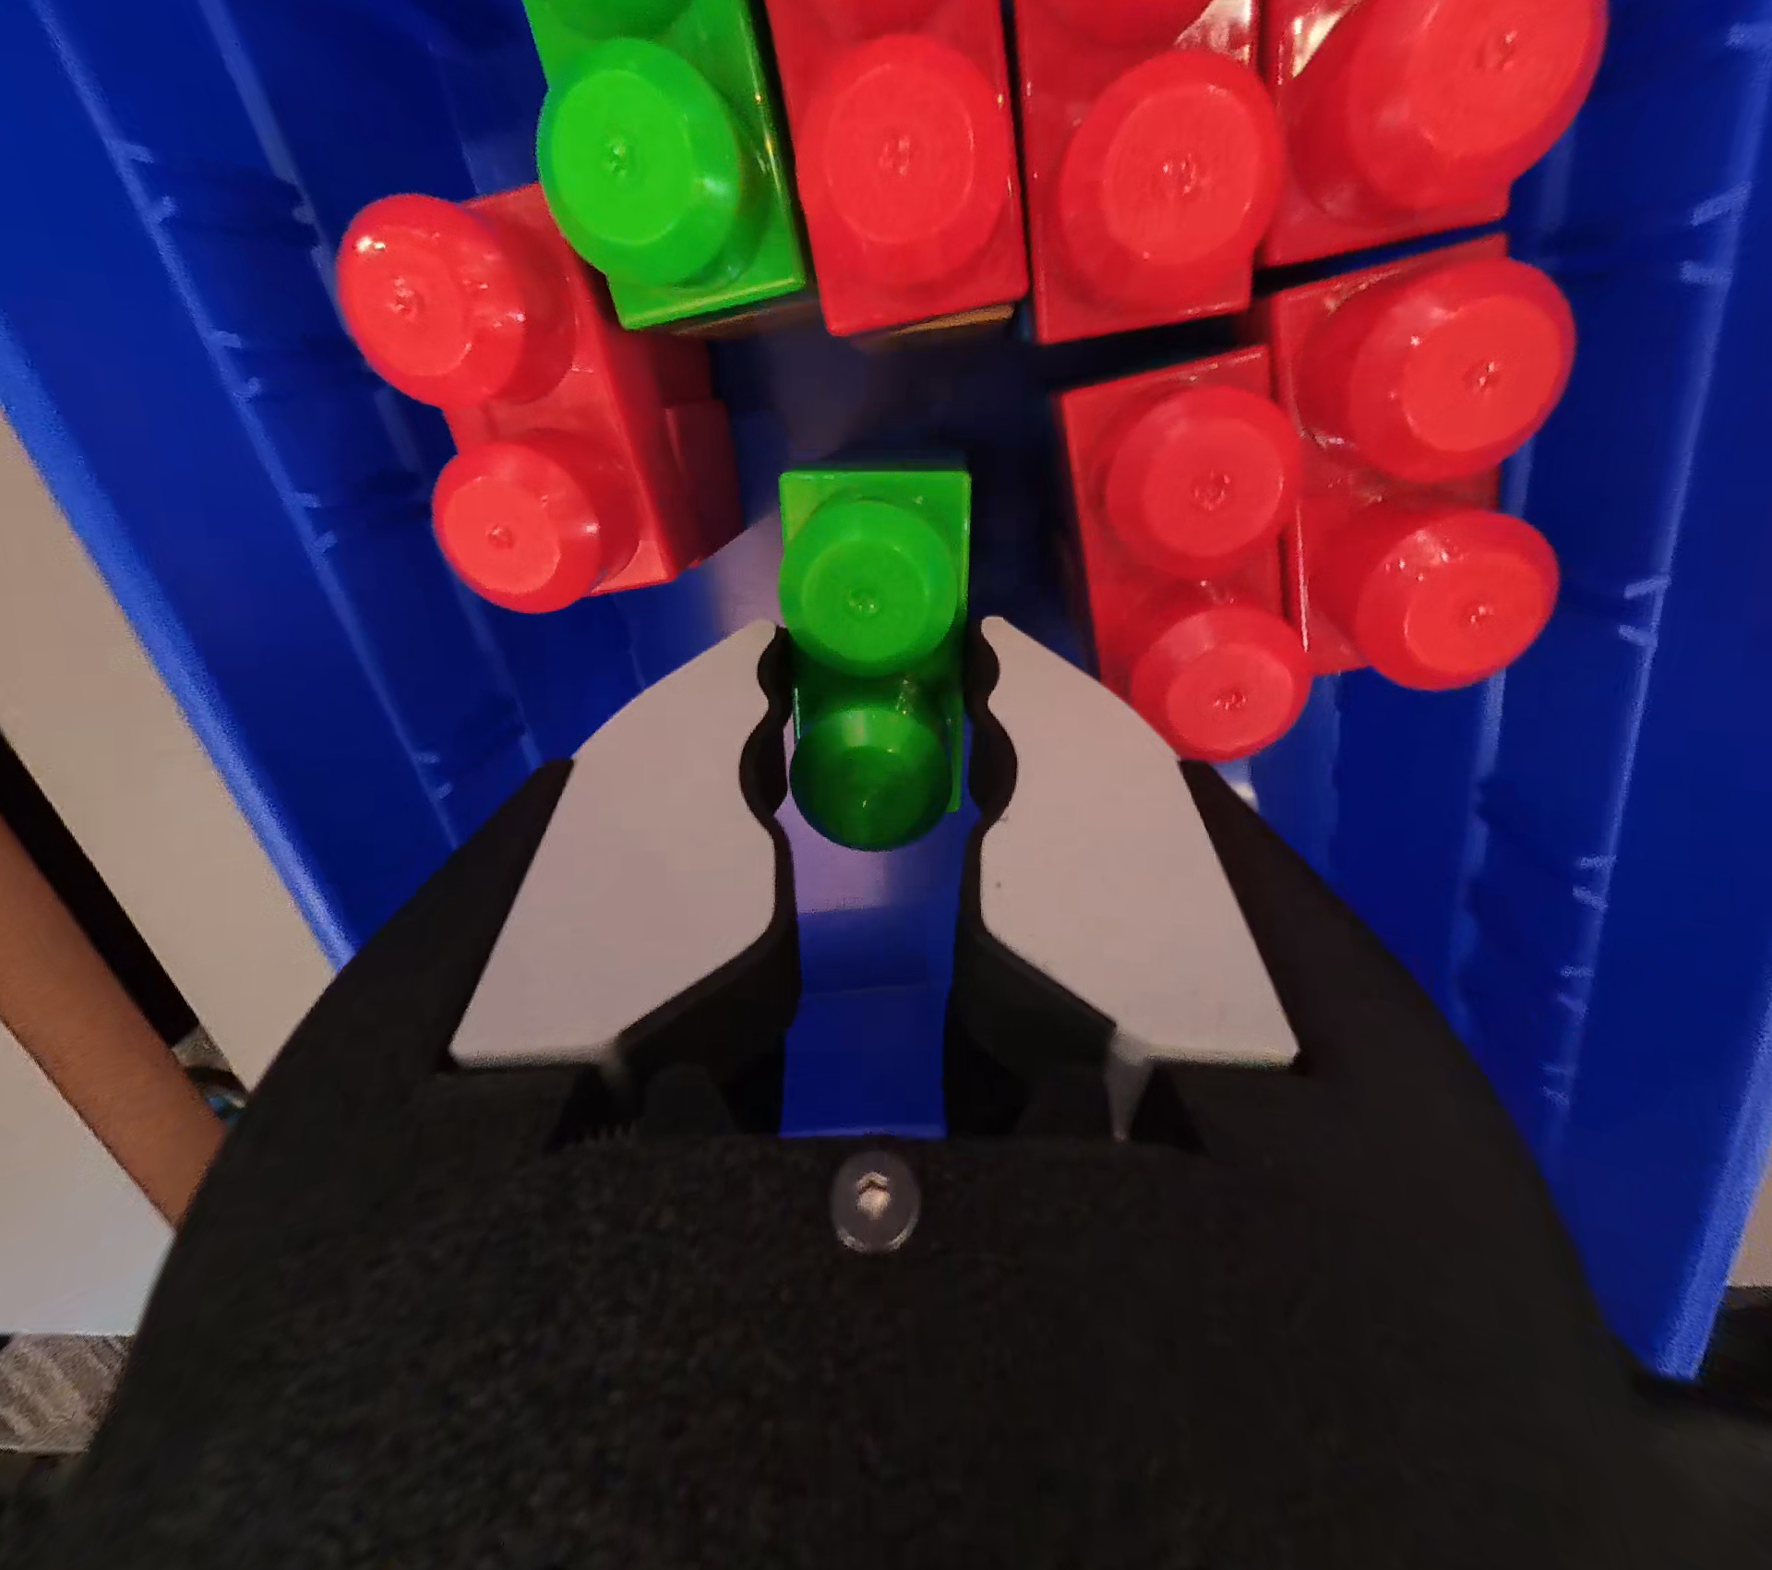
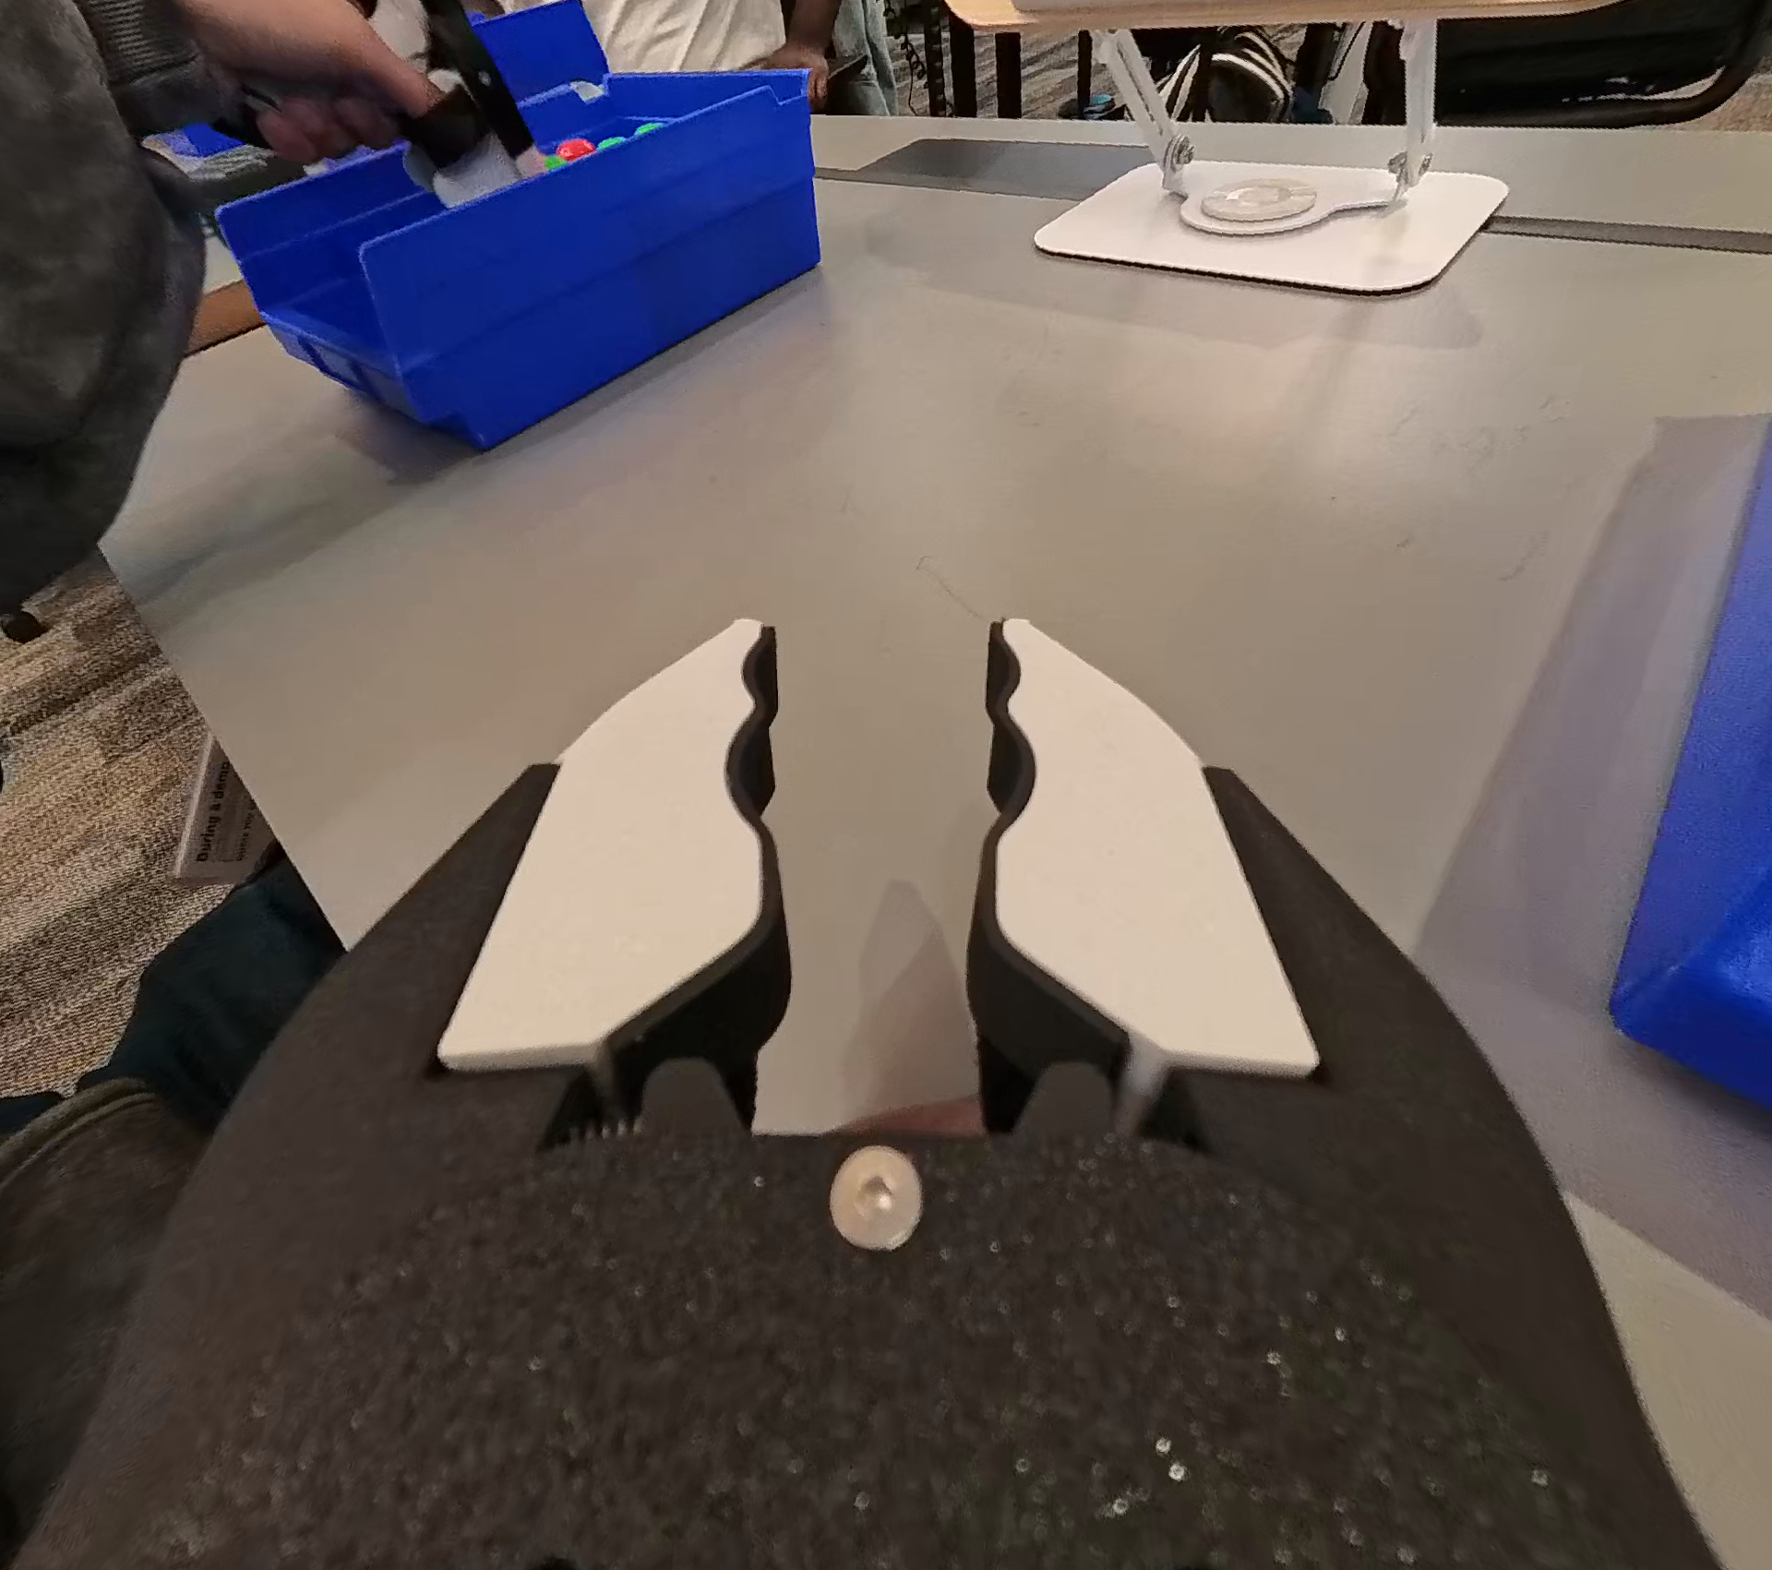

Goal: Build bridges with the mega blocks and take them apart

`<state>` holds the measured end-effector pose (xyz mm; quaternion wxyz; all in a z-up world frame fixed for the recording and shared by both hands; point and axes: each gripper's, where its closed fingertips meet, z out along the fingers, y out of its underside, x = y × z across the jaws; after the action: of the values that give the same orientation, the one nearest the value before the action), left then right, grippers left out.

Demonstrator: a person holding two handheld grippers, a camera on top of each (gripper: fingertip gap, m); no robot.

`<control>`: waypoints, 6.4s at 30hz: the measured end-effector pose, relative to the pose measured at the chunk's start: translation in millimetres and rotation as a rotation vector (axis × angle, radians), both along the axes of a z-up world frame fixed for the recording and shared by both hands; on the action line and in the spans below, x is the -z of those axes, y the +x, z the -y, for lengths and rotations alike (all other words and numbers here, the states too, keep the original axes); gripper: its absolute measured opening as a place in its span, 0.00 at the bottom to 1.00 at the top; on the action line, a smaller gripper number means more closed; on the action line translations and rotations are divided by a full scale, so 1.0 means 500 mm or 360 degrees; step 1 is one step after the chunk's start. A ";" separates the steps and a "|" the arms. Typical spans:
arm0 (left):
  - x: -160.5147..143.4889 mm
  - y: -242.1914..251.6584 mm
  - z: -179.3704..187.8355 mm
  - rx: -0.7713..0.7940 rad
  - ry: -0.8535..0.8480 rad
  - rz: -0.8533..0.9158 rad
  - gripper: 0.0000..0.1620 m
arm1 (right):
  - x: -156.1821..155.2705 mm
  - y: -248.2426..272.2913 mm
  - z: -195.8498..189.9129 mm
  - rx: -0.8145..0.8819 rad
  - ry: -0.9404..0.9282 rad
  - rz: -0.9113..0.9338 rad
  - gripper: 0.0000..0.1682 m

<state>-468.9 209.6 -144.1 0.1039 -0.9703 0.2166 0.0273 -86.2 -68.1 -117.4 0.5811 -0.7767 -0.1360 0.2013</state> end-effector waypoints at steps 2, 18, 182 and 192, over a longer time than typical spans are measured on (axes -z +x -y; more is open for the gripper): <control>-0.015 -0.007 0.002 0.0018 0.0036 0.0008 0.21 | 0.000 0.001 0.000 0.0004 0.0002 -0.0002 0.25; -0.270 0.134 0.117 0.0752 0.0429 0.0031 0.21 | 0.002 -0.004 0.002 -0.0013 -0.0001 0.0015 0.24; -0.113 0.490 0.453 0.1977 0.0240 0.0619 0.21 | 0.132 0.578 -0.057 0.0517 -0.1868 0.1033 0.23; -0.115 0.496 0.453 0.1985 0.0249 0.0627 0.21 | -0.149 0.208 -0.080 -0.0022 -0.0332 0.0405 0.30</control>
<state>-221.1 -17.0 -86.4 0.2083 -0.6394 0.7124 -0.2005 18.0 -28.1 -43.0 0.4738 -0.8512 -0.1922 0.1183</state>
